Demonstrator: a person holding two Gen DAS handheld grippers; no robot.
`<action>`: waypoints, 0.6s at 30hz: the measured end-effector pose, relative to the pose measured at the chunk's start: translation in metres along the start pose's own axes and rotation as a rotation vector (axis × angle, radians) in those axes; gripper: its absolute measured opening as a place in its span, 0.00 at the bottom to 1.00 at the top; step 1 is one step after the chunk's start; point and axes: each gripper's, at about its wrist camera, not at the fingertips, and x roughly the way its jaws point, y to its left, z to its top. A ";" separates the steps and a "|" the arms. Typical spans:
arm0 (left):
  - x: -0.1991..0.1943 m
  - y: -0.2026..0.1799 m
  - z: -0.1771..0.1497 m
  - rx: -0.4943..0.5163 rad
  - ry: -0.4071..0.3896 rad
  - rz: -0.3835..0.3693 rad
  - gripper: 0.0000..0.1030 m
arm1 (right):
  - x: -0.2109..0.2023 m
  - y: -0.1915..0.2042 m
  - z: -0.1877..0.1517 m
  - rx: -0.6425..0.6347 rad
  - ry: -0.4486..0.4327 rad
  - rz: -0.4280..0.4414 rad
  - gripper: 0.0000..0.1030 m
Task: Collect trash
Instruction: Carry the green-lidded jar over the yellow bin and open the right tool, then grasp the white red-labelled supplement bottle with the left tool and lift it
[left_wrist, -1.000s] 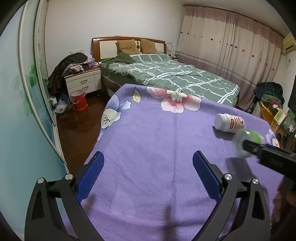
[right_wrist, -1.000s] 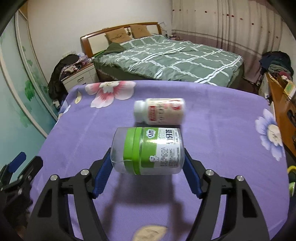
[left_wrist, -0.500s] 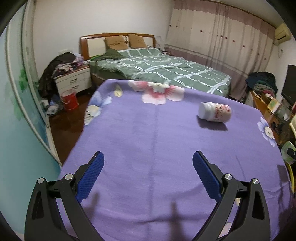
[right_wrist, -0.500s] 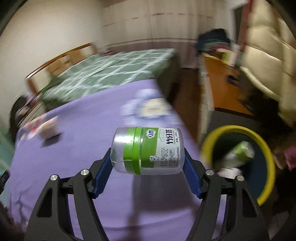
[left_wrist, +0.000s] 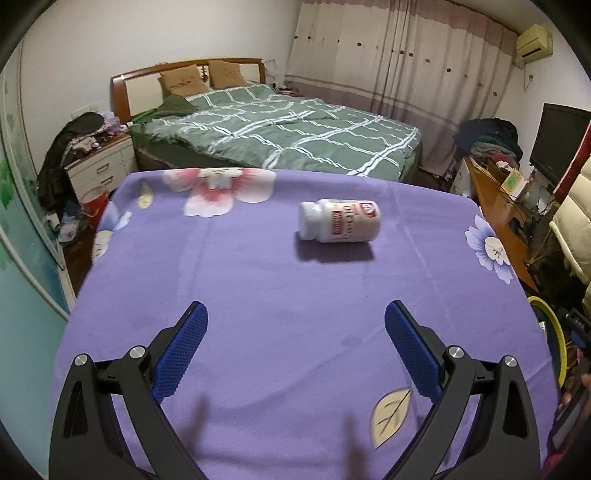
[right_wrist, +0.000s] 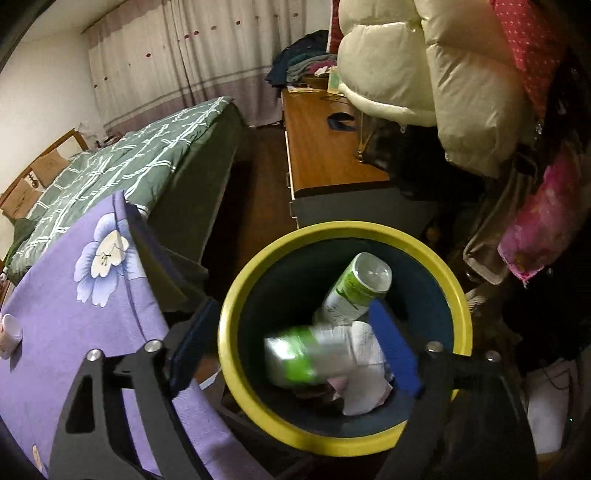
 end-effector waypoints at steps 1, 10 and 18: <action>0.005 -0.004 0.003 -0.002 0.009 -0.010 0.93 | 0.000 0.000 0.000 -0.002 -0.003 0.004 0.78; 0.062 -0.025 0.031 -0.055 0.095 -0.052 0.95 | 0.005 0.005 0.004 -0.004 0.015 0.034 0.78; 0.107 -0.040 0.063 -0.094 0.106 -0.010 0.95 | 0.005 0.008 0.004 -0.012 0.024 0.048 0.78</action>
